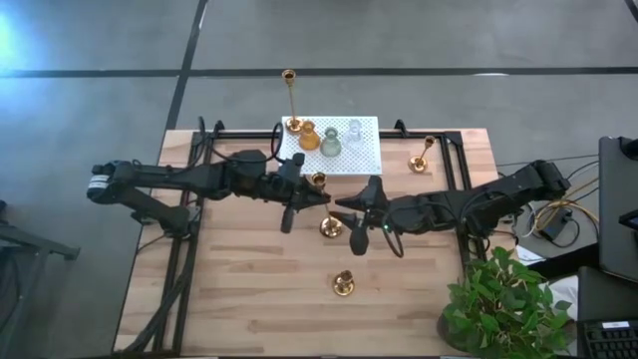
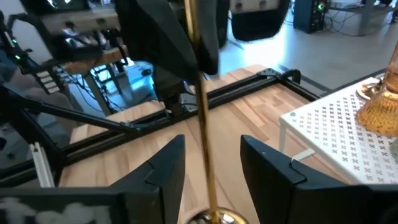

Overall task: Pick & Place candle stick holders
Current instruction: Put the yellow candle holder on the shelf

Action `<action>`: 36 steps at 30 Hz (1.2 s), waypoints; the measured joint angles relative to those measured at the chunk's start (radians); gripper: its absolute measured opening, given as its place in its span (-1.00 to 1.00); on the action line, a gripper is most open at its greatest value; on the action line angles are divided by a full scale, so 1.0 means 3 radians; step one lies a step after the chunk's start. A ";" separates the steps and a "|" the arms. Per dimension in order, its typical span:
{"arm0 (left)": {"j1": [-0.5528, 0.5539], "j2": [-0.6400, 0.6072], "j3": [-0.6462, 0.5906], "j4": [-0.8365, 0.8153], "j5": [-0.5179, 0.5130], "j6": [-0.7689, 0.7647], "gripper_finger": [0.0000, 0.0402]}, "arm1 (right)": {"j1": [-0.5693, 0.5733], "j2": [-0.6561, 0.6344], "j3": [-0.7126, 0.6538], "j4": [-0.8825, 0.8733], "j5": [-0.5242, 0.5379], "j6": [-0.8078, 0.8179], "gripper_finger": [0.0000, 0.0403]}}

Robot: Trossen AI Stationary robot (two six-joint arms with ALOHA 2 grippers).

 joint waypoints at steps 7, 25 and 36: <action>0.0006 0.0001 0.0004 0.0026 0.0063 -0.0019 -0.90 | -0.0037 0.0034 0.0021 0.0031 -0.0003 -0.0076 -0.36; 0.0036 0.0001 0.0002 0.0055 0.0102 -0.0025 -0.90 | -0.0105 0.0091 0.0047 0.0296 -0.0212 -0.0086 -0.57; 0.0037 0.0013 0.0001 0.0182 0.0187 -0.0037 -0.90 | -0.0155 0.0091 0.0047 0.0372 -0.0284 -0.0122 -0.70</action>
